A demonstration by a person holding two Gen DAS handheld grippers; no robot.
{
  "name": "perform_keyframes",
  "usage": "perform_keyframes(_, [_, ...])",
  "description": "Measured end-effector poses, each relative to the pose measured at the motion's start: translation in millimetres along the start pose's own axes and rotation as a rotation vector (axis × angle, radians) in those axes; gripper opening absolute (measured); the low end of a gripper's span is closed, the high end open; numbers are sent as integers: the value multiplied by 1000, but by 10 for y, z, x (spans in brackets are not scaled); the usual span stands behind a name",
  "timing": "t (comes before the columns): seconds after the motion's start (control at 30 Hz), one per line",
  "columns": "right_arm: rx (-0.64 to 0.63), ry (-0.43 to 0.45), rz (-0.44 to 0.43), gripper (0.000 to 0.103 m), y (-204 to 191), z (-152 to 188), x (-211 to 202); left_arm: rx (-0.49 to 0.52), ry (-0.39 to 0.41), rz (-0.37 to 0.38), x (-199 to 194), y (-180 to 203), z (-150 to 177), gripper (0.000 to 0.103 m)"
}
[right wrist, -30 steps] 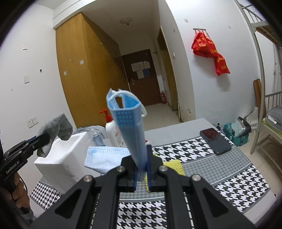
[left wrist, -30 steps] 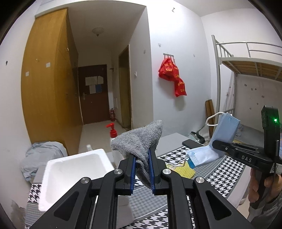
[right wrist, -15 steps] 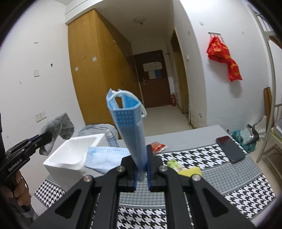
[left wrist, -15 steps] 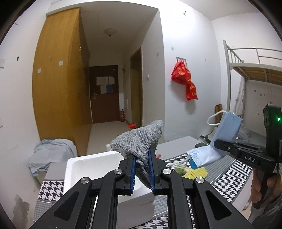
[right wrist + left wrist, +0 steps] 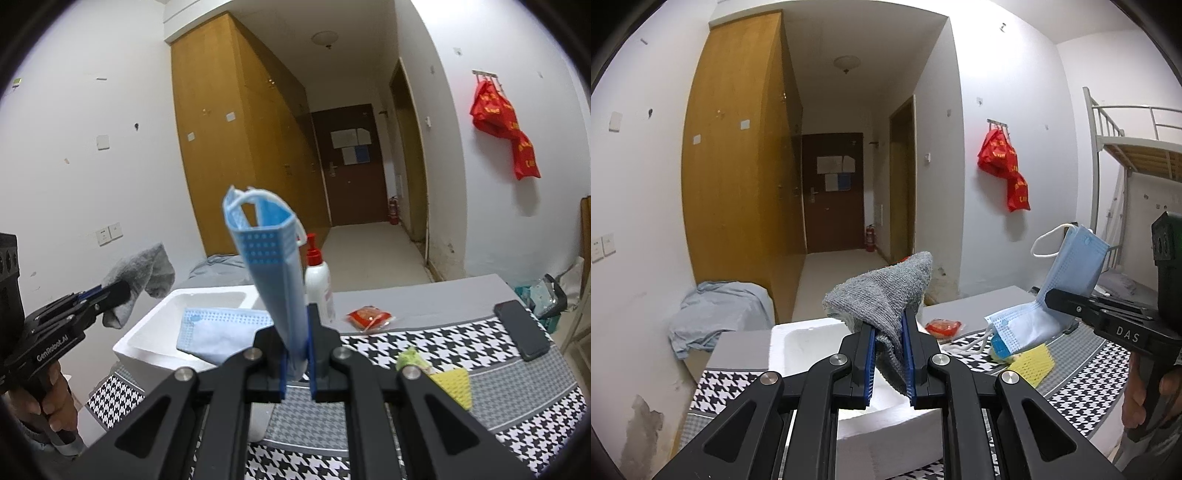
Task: Organize soft objects
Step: 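Lift the grey sock and blue mask and carry both toward the foam box, then lower the grey sock into the foam box and open the left gripper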
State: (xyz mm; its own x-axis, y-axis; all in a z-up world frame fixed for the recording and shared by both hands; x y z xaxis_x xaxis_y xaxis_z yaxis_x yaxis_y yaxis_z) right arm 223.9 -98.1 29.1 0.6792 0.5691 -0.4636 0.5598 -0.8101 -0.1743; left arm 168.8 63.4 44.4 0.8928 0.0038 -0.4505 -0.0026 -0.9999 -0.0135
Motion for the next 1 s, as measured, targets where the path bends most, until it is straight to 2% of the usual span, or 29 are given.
perform_keyframes(0.73, [3, -32, 1, 11, -41, 45, 140, -46, -115, -15, 447, -283, 109, 16])
perform_keyframes(0.8, [5, -32, 4, 11, -43, 40, 141, -46, -118, -15, 456, -294, 117, 23])
perform_keyframes(0.83, [6, -32, 5, 11, -41, 40, 143, -47, -115, -21, 453, -300, 113, 34])
perform_keyframes(0.87, [9, -32, 8, 11, -37, 38, 144, -51, -107, -31, 439, -315, 107, 51])
perform_keyframes(0.9, [9, -33, 8, 11, -38, 41, 149, -54, -99, -38, 424, -327, 104, 60])
perform_keyframes(0.93, [8, -33, 8, 11, -46, 42, 152, -59, -88, -47, 403, -345, 96, 75])
perform_keyframes(0.97, [6, -34, 7, 11, -54, 44, 154, -68, -72, -56, 372, -369, 86, 82])
perform_keyframes(1.0, [5, -33, 5, 11, -60, 46, 155, -72, -62, -59, 354, -387, 81, 84])
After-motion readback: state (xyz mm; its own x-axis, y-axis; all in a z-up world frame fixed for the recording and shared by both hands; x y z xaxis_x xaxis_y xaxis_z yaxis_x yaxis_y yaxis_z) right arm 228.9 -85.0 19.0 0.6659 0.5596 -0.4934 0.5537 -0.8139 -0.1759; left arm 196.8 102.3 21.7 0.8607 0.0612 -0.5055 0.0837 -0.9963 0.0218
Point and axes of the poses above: each gripper's, at about its wrist camera, not at the fingertips, and x roughly the way its jaws point, y to its right, z to its underside, the point moved 6 cm from there along x, roughly the way its jaws point, and after that the axes turned 10 degrees about -y, right-handed, at the moved point
